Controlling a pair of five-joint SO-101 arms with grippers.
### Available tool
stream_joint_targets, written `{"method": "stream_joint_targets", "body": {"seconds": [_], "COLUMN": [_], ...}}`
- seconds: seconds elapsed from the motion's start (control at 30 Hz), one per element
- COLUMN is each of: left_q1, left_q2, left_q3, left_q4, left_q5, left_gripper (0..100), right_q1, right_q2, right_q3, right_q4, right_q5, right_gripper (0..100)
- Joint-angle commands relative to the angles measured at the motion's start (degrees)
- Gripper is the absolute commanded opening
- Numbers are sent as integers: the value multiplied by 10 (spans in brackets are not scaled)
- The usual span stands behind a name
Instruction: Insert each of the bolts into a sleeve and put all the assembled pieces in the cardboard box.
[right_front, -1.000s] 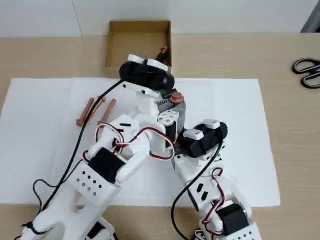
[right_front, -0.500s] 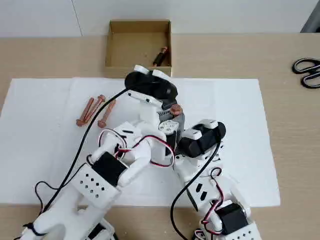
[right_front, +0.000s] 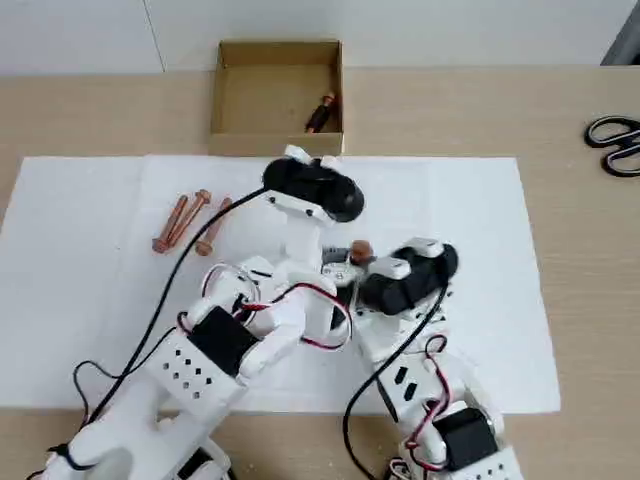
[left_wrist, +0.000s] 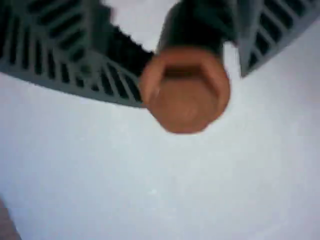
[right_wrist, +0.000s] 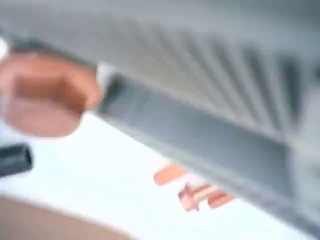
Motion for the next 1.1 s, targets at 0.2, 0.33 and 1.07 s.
{"method": "stream_joint_targets", "body": {"seconds": [0.2, 0.33, 1.07], "left_q1": [-142, -270, -436], "left_q2": [-11, -9, -10], "left_q3": [-276, -331, -335], "left_q4": [301, 345, 430], "left_q5": [-99, -205, -236], "left_gripper": [368, 368, 368], "right_q1": [6, 43, 65], "right_q2": [-4, 25, 1051], "right_q3": [-22, -77, -828], "right_q4": [8, 17, -267], "right_q5": [-1, -1, -1], "right_gripper": [4, 4, 4]}}
